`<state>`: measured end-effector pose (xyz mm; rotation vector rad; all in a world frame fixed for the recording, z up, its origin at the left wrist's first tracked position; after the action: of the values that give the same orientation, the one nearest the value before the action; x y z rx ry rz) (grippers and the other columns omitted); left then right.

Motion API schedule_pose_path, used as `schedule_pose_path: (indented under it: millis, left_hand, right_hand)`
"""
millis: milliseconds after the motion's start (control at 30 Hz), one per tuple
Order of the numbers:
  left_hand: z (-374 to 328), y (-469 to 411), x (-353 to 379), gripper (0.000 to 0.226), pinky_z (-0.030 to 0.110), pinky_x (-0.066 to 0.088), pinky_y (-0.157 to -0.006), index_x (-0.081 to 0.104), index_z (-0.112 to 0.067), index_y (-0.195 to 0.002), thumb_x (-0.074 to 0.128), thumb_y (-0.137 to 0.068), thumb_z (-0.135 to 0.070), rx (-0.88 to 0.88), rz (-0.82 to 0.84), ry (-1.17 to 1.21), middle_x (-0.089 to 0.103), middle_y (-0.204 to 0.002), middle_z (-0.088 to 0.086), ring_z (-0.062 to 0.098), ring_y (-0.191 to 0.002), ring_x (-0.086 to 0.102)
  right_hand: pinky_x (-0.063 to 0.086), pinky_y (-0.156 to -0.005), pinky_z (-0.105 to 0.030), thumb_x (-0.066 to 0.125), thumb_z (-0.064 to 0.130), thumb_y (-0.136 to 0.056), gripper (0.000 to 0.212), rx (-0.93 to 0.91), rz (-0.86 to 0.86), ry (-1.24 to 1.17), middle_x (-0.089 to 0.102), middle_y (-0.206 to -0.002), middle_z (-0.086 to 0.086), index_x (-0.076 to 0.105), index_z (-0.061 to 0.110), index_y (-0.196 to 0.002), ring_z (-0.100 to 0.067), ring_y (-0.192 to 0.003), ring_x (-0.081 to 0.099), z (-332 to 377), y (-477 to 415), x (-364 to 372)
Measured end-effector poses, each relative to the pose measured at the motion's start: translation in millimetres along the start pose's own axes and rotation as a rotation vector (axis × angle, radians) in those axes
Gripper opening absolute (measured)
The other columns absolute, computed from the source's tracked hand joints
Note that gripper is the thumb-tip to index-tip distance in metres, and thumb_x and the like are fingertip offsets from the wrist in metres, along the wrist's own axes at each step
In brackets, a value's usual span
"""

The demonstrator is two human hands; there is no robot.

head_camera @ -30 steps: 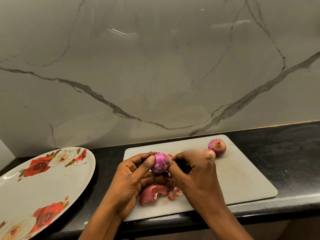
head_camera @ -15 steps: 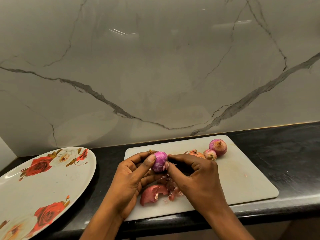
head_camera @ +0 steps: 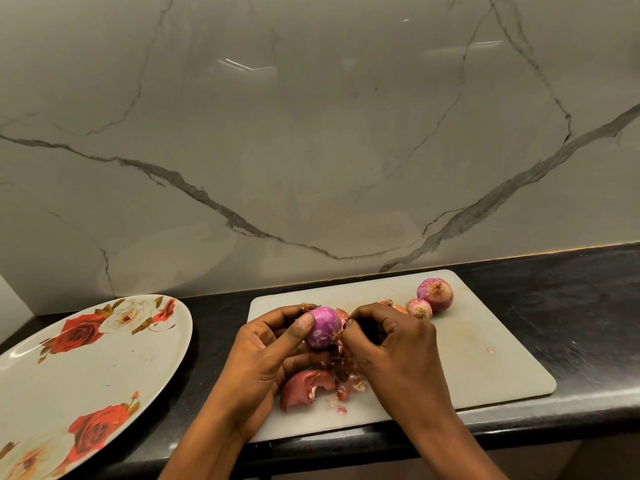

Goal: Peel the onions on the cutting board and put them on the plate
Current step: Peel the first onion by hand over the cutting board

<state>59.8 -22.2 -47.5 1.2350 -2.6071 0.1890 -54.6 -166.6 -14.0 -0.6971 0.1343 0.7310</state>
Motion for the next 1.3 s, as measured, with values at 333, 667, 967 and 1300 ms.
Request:
schedule_pose_path:
  millis: [333,667,967,1300]
  left_hand:
    - [6,-2,-5,0.043,0.042,0.065,-0.089,0.07,-0.009,-0.132,0.072,-0.091,-0.022,-0.077,0.005,0.152,0.071,-0.128,0.025,0.043,-0.116,0.071]
    - [3,0,-7,0.049,0.039,0.063,-0.091,0.076,-0.015,-0.125,0.085,-0.077,-0.008,-0.012,0.025,0.048,0.07,-0.134,0.009,0.034,-0.122,0.07]
    - [-2,3,-3,0.053,0.036,0.063,-0.088,0.077,-0.016,-0.123,0.08,-0.073,0.0,0.024,0.076,0.035,0.071,-0.134,0.006,0.031,-0.124,0.069]
    - [-8,8,7,0.052,0.031,0.062,-0.085,0.077,-0.014,-0.122,0.087,-0.072,-0.002,0.049,0.104,0.032,0.073,-0.129,0.011,0.032,-0.118,0.072]
  right_hand:
    - [0.058,-0.078,-0.011,0.082,0.019,-0.088,0.017,0.057,0.006,-0.039,0.076,-0.09,0.022,0.082,0.028,-0.102,0.008,-0.088,0.071,-11,0,0]
    - [0.062,-0.074,-0.02,0.075,0.029,-0.093,0.011,0.076,0.079,-0.088,0.078,-0.084,0.021,0.085,0.029,-0.099,0.003,-0.085,0.073,-11,-1,9]
    - [0.065,-0.065,-0.035,0.076,0.028,-0.094,0.009,0.205,0.198,-0.303,0.08,-0.08,0.009,0.084,0.027,-0.094,-0.011,-0.071,0.077,-17,-2,18]
    - [0.065,-0.082,-0.035,0.081,0.017,-0.089,0.019,0.203,0.228,-0.357,0.082,-0.09,0.011,0.083,0.031,-0.1,-0.009,-0.088,0.079,-19,-5,16]
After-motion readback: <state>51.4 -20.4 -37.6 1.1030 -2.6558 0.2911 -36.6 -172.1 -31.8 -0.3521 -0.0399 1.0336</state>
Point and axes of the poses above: each hand's wrist, its own y-axis away from the middle knuckle, its own x-axis out of the palm, z = x × y, the point moved 9 cm from there along -y, towards the middle knuckle
